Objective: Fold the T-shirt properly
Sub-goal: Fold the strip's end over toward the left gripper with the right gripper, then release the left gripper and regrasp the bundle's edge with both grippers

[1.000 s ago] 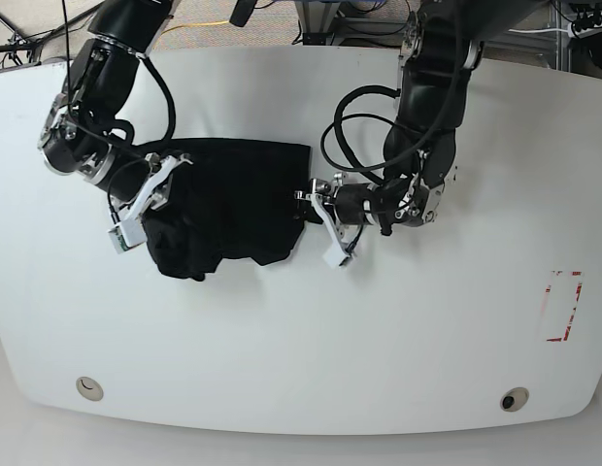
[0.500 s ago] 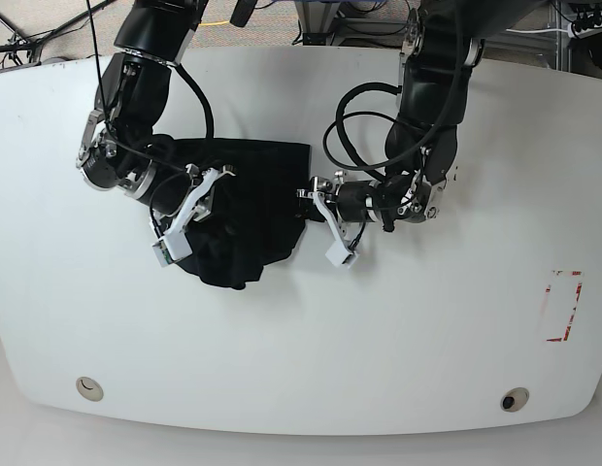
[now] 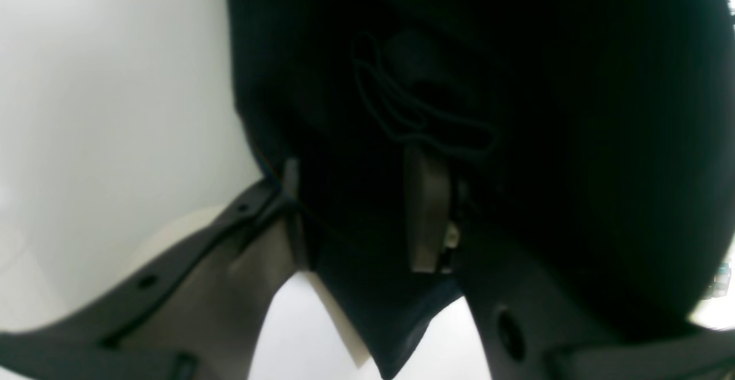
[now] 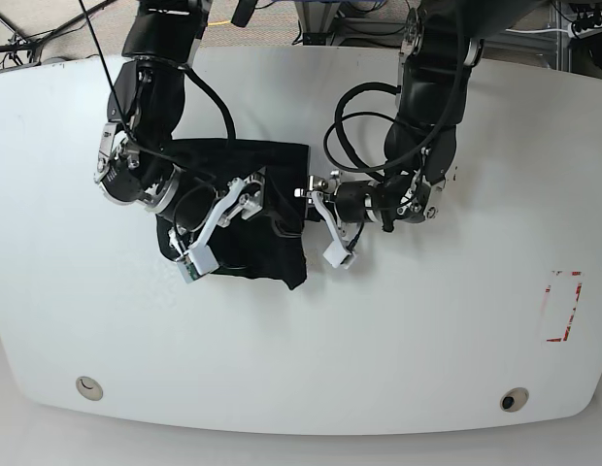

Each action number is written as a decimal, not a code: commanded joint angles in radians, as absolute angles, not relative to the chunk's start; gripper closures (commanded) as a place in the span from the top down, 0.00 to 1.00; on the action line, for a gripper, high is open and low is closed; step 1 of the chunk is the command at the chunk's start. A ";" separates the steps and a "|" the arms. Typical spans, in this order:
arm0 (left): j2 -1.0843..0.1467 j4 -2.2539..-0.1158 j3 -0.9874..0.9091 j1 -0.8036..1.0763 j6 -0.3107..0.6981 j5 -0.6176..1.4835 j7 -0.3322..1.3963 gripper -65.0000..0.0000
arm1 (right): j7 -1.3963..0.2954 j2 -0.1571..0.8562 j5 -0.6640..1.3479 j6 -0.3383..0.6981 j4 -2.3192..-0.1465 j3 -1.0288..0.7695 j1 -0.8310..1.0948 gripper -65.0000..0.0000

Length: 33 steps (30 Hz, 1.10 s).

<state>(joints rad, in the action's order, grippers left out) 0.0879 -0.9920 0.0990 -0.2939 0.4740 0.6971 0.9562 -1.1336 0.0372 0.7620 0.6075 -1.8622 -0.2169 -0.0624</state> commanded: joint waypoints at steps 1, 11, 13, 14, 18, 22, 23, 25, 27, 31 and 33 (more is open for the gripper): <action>0.084 -1.000 0.099 -0.311 0.463 0.656 0.974 0.37 | -1.115 0.074 0.783 0.618 -1.906 -0.223 -0.064 1.00; 0.044 -1.069 0.058 -0.338 0.591 0.768 0.974 0.37 | -1.112 0.128 0.785 0.639 -1.929 -0.277 0.019 0.93; 0.010 -1.155 0.048 -0.332 0.595 0.785 0.977 0.37 | -1.112 0.130 0.782 0.690 -1.925 -0.283 0.031 0.87; -0.012 -1.190 0.048 -0.331 0.595 0.785 0.977 0.37 | -1.112 0.130 0.777 0.698 -1.925 -0.286 0.035 0.83; -0.104 -1.274 0.048 -0.311 0.596 0.789 0.978 0.37 | -1.112 0.124 0.776 0.698 -1.923 -0.280 0.042 0.71; -0.220 -1.313 0.044 -0.286 0.596 0.789 0.977 0.37 | -1.110 0.104 0.774 0.698 -1.891 -0.278 0.036 0.61; -0.237 -1.313 0.044 -0.286 0.596 0.789 0.977 0.37 | -1.109 0.096 0.773 0.698 -1.870 -0.278 0.015 0.59; -0.275 -1.317 0.042 -0.262 0.596 0.791 0.978 0.37 | -1.093 0.091 0.766 0.698 -1.814 -0.280 -0.022 0.55; -0.312 -1.319 0.042 -0.231 0.596 0.791 0.978 0.37 | -1.079 0.085 0.743 0.698 -1.765 -0.277 -0.038 0.51; -0.341 -1.320 0.042 -0.199 0.596 0.791 0.978 0.37 | -1.036 0.074 0.702 0.698 -1.659 -0.226 -0.088 0.43; -0.341 -1.320 0.041 -0.179 0.596 0.791 0.978 0.37 | -1.009 0.079 0.667 0.698 -1.643 -0.182 -0.088 0.40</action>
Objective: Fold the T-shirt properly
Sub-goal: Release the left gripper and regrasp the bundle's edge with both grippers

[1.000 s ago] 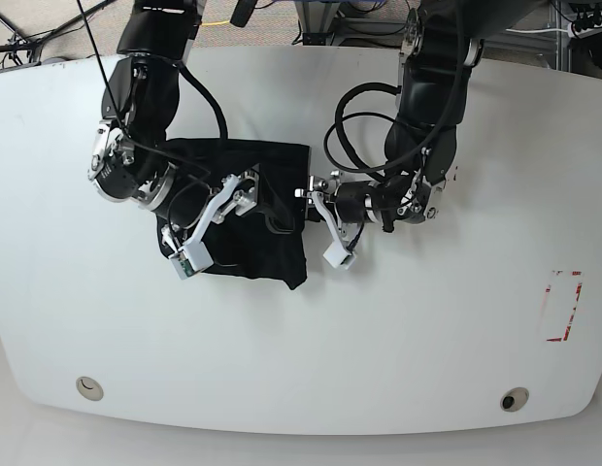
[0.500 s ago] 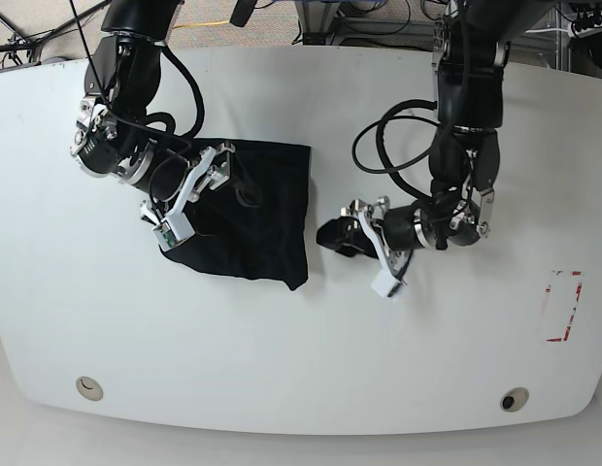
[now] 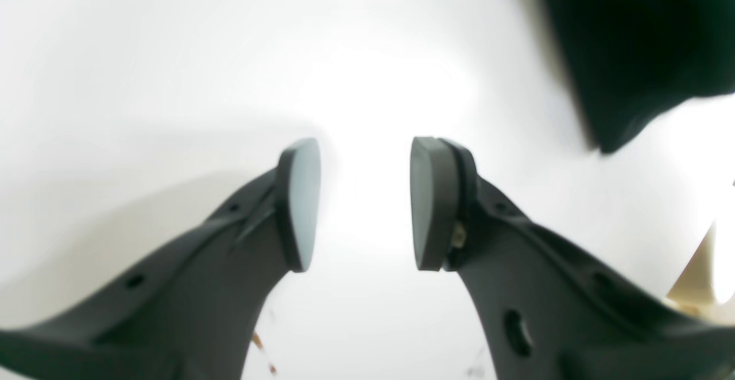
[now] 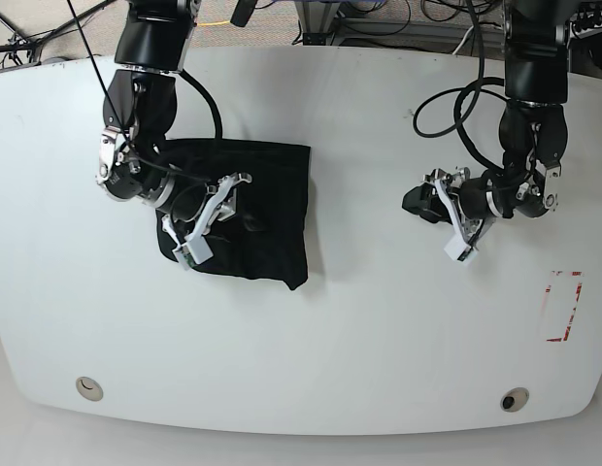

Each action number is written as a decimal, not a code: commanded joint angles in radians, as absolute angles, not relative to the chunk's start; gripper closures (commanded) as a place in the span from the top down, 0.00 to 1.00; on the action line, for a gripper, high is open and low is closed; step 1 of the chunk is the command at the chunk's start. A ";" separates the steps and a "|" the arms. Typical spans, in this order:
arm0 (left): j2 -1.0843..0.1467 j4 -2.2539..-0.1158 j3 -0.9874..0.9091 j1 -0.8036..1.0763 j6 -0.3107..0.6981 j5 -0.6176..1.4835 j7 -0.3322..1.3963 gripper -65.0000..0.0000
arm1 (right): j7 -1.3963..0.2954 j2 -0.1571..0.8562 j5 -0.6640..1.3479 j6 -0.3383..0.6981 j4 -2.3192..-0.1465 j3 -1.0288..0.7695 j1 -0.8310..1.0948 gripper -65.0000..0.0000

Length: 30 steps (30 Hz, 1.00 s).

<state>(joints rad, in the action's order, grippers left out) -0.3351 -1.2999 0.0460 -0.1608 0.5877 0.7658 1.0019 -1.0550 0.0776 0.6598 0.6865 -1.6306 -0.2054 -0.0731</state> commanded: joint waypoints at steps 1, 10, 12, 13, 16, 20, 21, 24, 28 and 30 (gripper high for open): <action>-0.343 -1.323 0.041 -0.170 0.596 0.791 0.978 0.37 | -1.001 0.079 0.648 0.698 -1.643 -0.157 -0.085 0.39; -0.338 -1.431 0.044 -0.127 0.596 0.789 0.978 0.37 | -0.992 0.077 0.641 0.698 -1.670 -0.087 0.056 0.38; -0.338 -1.449 0.047 -0.127 0.596 0.789 0.978 0.37 | -0.992 0.076 0.636 0.698 -1.698 -0.087 0.091 0.38; -0.338 -1.451 0.048 -0.127 0.596 0.788 0.978 0.37 | -0.992 0.076 0.636 0.698 -1.709 -0.087 0.101 0.38; -0.337 -1.452 0.050 -0.130 0.596 0.786 0.978 0.37 | -0.992 0.077 0.641 0.698 -1.768 -0.085 0.142 0.38; -0.337 -1.452 0.051 -0.134 0.596 0.785 0.978 0.37 | -0.993 0.077 0.638 0.698 -1.876 -0.085 0.194 0.38; -0.337 -1.452 0.051 -0.136 0.596 0.785 0.978 0.37 | -0.993 0.077 0.638 0.698 -1.885 -0.085 0.200 0.39; -0.334 -1.454 0.064 -0.151 0.596 0.785 0.978 0.37 | -0.993 0.084 0.625 0.698 -1.863 -0.065 0.199 0.39; -0.334 -1.455 0.147 -0.183 0.596 0.788 0.978 0.37 | -0.993 0.110 0.578 0.698 -1.883 -0.031 0.179 0.38; -0.332 -1.486 0.202 -0.196 0.596 0.789 0.974 0.37 | -0.993 0.131 0.567 0.698 -1.923 -0.038 0.177 0.38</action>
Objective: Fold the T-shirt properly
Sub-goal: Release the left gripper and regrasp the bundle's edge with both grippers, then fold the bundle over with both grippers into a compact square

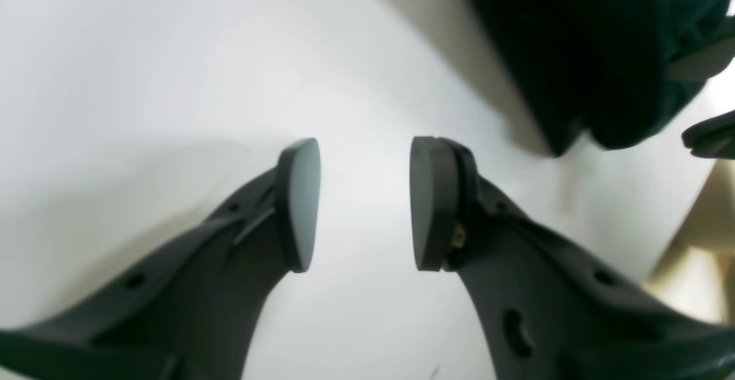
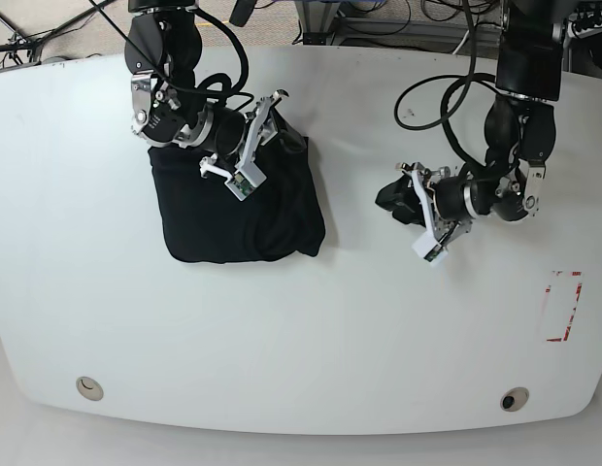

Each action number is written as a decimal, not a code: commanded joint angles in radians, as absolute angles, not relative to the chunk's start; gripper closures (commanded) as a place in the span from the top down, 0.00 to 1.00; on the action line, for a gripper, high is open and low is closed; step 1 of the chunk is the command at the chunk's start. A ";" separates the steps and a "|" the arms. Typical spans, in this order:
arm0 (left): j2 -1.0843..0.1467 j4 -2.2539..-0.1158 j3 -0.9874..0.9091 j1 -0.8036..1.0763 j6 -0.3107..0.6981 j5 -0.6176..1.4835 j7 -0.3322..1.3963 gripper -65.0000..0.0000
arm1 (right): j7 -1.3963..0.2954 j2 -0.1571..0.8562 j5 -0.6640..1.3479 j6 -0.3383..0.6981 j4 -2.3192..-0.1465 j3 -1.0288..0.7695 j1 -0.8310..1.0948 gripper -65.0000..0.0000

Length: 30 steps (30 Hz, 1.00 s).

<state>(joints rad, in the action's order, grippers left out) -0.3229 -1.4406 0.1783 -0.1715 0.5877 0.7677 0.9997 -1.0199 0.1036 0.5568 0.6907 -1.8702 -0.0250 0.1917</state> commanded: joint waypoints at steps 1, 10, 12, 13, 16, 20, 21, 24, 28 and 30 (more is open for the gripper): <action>-0.325 -1.501 0.228 -0.199 0.596 0.789 0.974 0.37 | -0.993 0.143 0.567 0.698 -1.936 -0.053 0.176 0.38; -0.225 -1.623 0.418 -0.213 0.596 0.785 0.961 0.37 | -0.993 0.271 0.567 0.698 -1.856 -0.216 0.039 0.38; -0.223 -1.662 0.466 -0.213 0.596 0.783 0.921 0.37 | -0.992 0.295 0.565 0.698 -1.813 -0.216 -0.005 0.38; -0.223 -1.678 0.501 -0.213 0.596 0.782 0.894 0.37 | -0.992 0.308 0.565 0.698 -1.790 -0.216 -0.030 0.38; -0.220 -1.673 0.578 -0.214 0.591 0.768 0.814 0.37 | -0.974 0.325 0.564 0.698 -1.704 -0.208 -0.114 0.38; -0.171 -1.661 0.682 -0.211 0.591 0.605 0.742 0.37 | -0.932 0.337 0.564 0.698 -1.580 -0.205 -0.203 0.38; -0.151 -1.643 0.700 -0.208 0.591 0.552 0.730 0.37 | -0.917 0.341 0.564 0.698 -1.534 -0.196 -0.229 0.38; -0.111 -1.613 0.711 -0.171 0.591 0.443 0.700 0.37 | -0.868 0.363 0.564 0.698 -1.452 -0.140 -0.268 0.38; -0.077 -1.566 0.710 -0.157 0.591 0.325 0.651 0.37 | -0.762 0.383 0.564 0.698 -1.322 -0.048 -0.314 0.30; -0.076 -1.560 0.710 -0.153 0.591 0.291 0.648 0.37 | -0.733 0.394 0.564 0.698 -1.268 -0.024 -0.312 0.26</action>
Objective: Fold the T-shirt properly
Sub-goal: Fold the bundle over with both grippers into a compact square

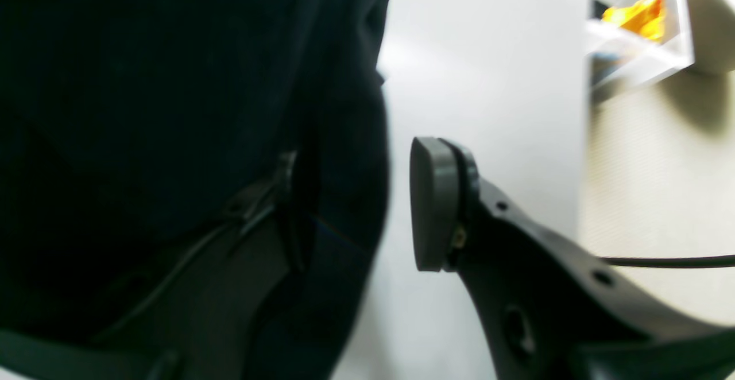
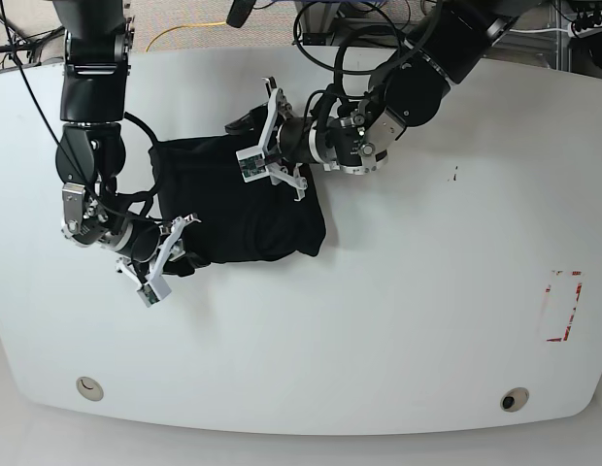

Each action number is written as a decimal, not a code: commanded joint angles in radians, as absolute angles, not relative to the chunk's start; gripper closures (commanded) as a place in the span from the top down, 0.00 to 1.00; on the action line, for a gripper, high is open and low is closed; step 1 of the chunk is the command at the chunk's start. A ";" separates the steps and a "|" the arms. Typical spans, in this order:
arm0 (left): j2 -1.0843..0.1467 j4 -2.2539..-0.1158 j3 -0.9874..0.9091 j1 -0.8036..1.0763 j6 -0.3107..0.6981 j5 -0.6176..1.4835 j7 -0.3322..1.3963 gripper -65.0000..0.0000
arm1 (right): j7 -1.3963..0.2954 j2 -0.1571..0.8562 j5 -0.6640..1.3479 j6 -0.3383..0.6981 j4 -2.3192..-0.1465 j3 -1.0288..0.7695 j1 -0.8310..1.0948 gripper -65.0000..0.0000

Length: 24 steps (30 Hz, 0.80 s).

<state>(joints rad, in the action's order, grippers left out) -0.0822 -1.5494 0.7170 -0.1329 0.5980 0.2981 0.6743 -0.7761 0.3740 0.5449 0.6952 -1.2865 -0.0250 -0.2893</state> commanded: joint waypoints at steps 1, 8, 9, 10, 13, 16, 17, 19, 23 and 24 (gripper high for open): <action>-0.079 -1.554 0.710 -0.145 0.591 0.288 0.648 0.37 | -0.723 0.407 0.564 0.698 -1.250 -0.021 -0.311 0.25; -0.139 -1.497 0.648 -0.150 0.596 0.285 0.644 0.37 | -0.628 0.441 0.564 0.698 -1.190 -0.019 -0.222 0.24; -0.142 -1.481 0.630 -0.150 0.596 0.280 0.644 0.37 | -0.625 0.443 0.564 0.698 -1.190 -0.019 -0.214 0.24; -0.143 -1.465 0.607 -0.151 0.596 0.280 0.644 0.37 | -0.622 0.446 0.565 0.698 -1.194 -0.019 -0.206 0.24; -0.166 -1.431 0.576 -0.179 0.596 0.280 0.644 0.37 | -0.621 0.449 0.565 0.698 -1.244 -0.024 -0.131 0.24; -0.170 -1.303 0.579 -0.255 0.596 0.278 0.644 0.37 | -0.621 0.444 0.567 0.698 -1.290 -0.024 -0.088 0.24; -0.170 -1.268 0.578 -0.277 0.596 0.280 0.644 0.37 | -0.622 0.444 0.572 0.698 -1.310 -0.024 -0.070 0.24; -0.168 -1.196 0.575 -0.328 0.596 0.283 0.642 0.37 | -0.633 0.423 0.573 0.698 -1.389 -0.024 -0.007 0.23; -0.166 -1.113 0.576 -0.392 0.596 0.283 0.607 0.37 | -0.670 0.360 0.565 0.653 -1.481 -0.022 0.047 0.23; -0.170 -1.113 0.576 -0.401 0.596 0.282 0.604 0.37 | -0.680 0.348 0.565 0.642 -1.508 -0.021 0.065 0.23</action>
